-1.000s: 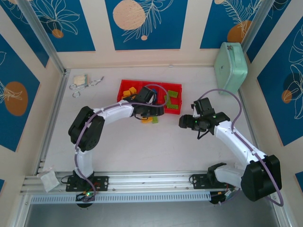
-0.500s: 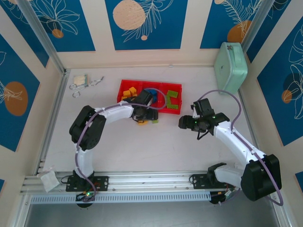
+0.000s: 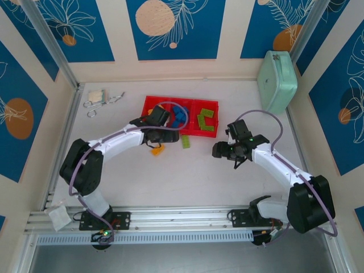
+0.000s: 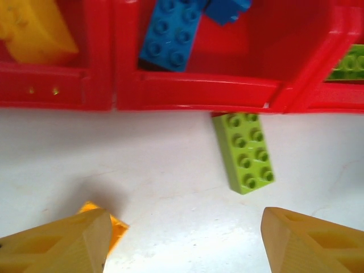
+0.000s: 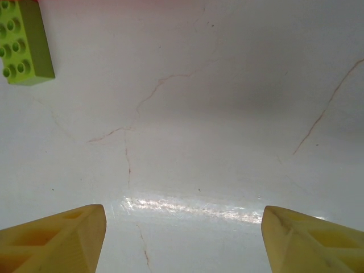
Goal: Sort the legos into containers by color
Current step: Move the lego to the center of the table, then pick up the lego from the center of the table.
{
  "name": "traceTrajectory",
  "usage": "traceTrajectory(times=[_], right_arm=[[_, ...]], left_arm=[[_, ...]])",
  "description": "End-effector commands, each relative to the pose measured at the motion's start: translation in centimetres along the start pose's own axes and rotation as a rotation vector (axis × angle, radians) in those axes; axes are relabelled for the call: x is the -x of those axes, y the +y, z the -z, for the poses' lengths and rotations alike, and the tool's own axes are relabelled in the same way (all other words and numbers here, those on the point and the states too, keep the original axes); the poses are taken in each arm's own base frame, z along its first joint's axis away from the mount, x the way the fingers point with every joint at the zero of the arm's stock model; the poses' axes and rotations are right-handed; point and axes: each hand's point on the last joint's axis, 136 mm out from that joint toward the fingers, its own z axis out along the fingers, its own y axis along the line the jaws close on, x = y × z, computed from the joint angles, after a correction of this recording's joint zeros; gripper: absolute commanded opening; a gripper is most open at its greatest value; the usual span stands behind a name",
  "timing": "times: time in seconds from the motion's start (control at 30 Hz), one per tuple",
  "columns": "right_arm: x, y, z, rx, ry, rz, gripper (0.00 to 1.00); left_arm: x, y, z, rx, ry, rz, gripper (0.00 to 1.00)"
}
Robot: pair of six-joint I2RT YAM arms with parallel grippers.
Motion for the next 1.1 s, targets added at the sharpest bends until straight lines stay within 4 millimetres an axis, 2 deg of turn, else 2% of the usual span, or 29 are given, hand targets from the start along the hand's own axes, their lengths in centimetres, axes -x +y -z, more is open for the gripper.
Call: traceTrajectory(times=[0.0,0.23,0.37,0.5,0.67,0.83,1.07], right_arm=[[1.1,1.2,0.5,0.019,-0.027,0.007,0.73],[1.4,0.8,1.3,-0.035,-0.062,0.025,0.77],[1.8,-0.1,2.6,-0.074,-0.124,-0.001,0.9],[2.2,-0.5,4.2,-0.062,-0.19,-0.034,0.99],[2.3,-1.2,5.4,-0.041,-0.232,-0.074,0.99],[2.0,-1.4,5.7,-0.018,-0.24,-0.091,0.99],[1.8,-1.3,5.6,-0.002,-0.228,-0.088,0.99]], left_arm=[[0.7,-1.8,0.3,0.012,-0.022,-0.021,0.72],[-0.2,-3.3,-3.1,0.101,0.037,-0.081,0.79],[-0.9,-3.7,-5.0,0.148,0.064,-0.11,0.83],[-1.3,-3.3,-6.2,0.194,0.082,-0.117,0.87],[-1.5,-3.1,-7.2,0.204,0.09,-0.111,0.91],[-1.7,-3.3,-8.1,0.198,0.102,-0.108,0.93],[-1.8,-3.7,-9.0,0.192,0.113,-0.105,0.9]])
